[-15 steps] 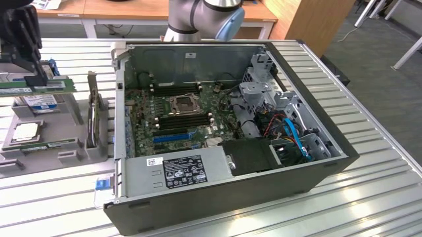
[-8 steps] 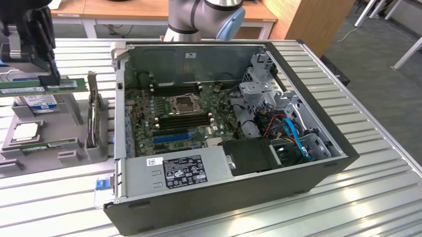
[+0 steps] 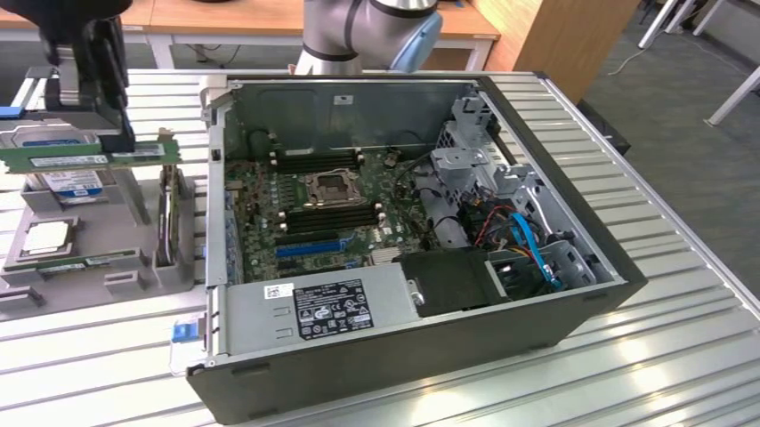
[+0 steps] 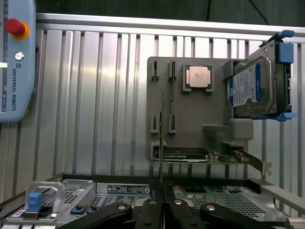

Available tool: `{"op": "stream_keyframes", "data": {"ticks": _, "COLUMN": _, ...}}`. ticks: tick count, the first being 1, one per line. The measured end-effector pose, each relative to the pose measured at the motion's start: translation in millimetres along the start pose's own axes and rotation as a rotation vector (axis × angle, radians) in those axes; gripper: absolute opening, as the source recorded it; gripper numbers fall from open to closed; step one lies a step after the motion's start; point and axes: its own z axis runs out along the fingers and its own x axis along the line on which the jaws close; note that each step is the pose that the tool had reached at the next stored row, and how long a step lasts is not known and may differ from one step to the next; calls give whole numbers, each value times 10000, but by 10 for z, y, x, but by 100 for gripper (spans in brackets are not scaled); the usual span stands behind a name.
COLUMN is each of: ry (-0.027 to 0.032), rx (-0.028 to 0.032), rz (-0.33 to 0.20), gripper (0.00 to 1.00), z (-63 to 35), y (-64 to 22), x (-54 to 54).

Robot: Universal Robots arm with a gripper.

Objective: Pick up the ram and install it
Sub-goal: 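Pick up the ram and move it above insertion slot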

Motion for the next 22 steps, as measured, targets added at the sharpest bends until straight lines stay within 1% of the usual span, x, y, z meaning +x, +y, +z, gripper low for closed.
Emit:
{"op": "stream_keyframes", "data": {"ticks": 9, "ry": -1, "rx": -48, "rz": 2, "gripper": 12, "z": -18, "y": -272, "x": 4}}
{"op": "stream_keyframes", "data": {"ticks": 22, "ry": -2, "rx": -101, "rz": 3, "gripper": 12, "z": -44, "y": -668, "x": 9}}
